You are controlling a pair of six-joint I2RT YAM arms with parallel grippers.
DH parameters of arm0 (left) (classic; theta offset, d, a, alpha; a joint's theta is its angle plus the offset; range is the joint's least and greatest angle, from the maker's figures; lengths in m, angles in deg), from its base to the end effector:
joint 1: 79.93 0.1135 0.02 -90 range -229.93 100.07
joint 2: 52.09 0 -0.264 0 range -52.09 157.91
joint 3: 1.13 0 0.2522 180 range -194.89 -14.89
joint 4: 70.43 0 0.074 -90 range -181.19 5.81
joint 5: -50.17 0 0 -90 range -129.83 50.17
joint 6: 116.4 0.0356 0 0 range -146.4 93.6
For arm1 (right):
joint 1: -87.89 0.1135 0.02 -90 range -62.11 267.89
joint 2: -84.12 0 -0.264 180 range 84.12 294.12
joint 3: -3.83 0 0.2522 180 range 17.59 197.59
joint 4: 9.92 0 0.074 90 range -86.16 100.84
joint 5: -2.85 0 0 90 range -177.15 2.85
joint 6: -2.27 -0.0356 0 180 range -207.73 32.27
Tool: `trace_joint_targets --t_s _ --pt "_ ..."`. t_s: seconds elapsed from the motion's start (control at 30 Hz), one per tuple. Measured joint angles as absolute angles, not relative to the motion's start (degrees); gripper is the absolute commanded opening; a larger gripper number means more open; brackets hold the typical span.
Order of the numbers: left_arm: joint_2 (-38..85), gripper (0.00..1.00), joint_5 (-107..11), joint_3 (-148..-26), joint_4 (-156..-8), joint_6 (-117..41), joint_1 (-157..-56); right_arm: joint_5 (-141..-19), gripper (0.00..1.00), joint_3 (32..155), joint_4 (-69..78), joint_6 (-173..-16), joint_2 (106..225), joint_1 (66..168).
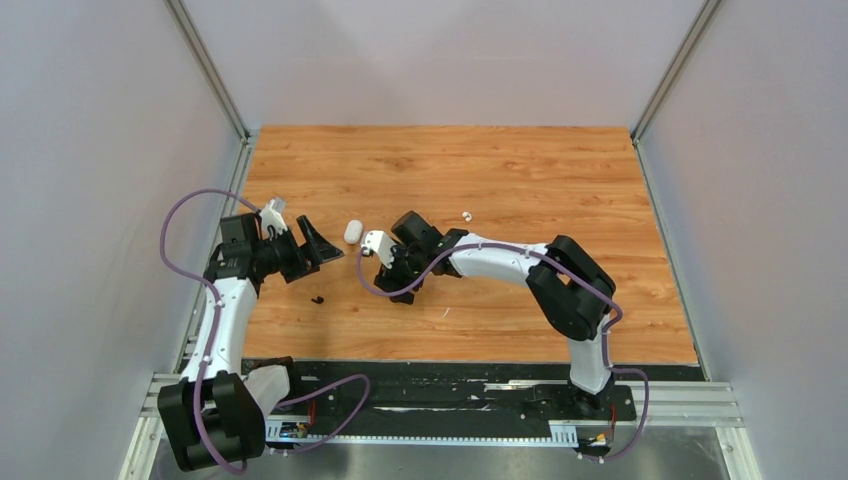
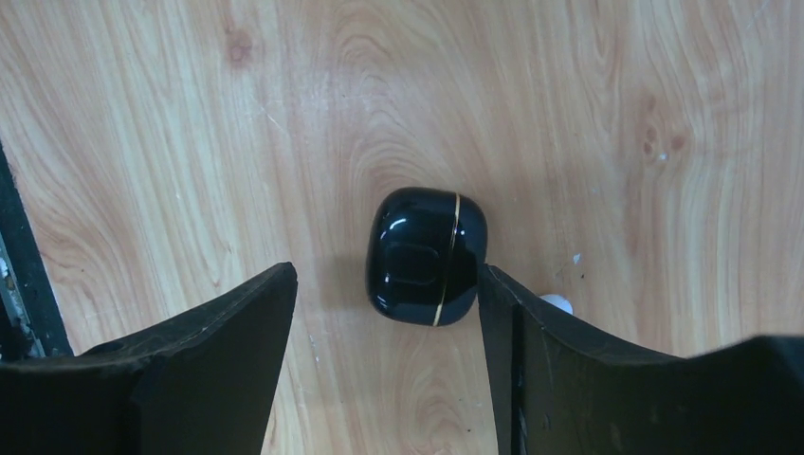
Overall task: Insert the wireless bluetooth earbuds into the charging case
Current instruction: Pick up the charging case at the center of the board.
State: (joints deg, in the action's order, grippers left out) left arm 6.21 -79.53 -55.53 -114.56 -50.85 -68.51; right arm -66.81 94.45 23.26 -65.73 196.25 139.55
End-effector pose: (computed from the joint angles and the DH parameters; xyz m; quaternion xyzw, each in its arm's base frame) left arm 0.2012 0.0174 0.2456 -0.1547 0.8730 -0.3532 0.2987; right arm 0.2484 0.3341 0.1780 -0.6051 0.7186 0.2391 0.2455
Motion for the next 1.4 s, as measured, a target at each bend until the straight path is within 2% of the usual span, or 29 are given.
trace_joint_targets --t_s 0.53,0.87,1.13,1.4 --pt "7.0 0.95 -78.9 -54.7 -114.2 -52.3 -68.3 -73.2 0.65 93.9 22.5 -69.3 196.3 139.4" --pt "7.3 0.95 -78.7 -54.5 -114.0 -52.9 -68.2 -72.2 0.73 93.9 22.5 -71.9 196.4 139.4" --pt "7.4 0.95 -78.4 -54.5 -114.0 -53.1 -68.2 -72.9 0.69 93.9 22.6 -74.8 196.5 139.7" --pt "8.2 0.94 -78.3 -54.5 -114.0 -53.2 -68.2 -75.2 0.59 93.5 22.8 -75.2 198.2 140.0"
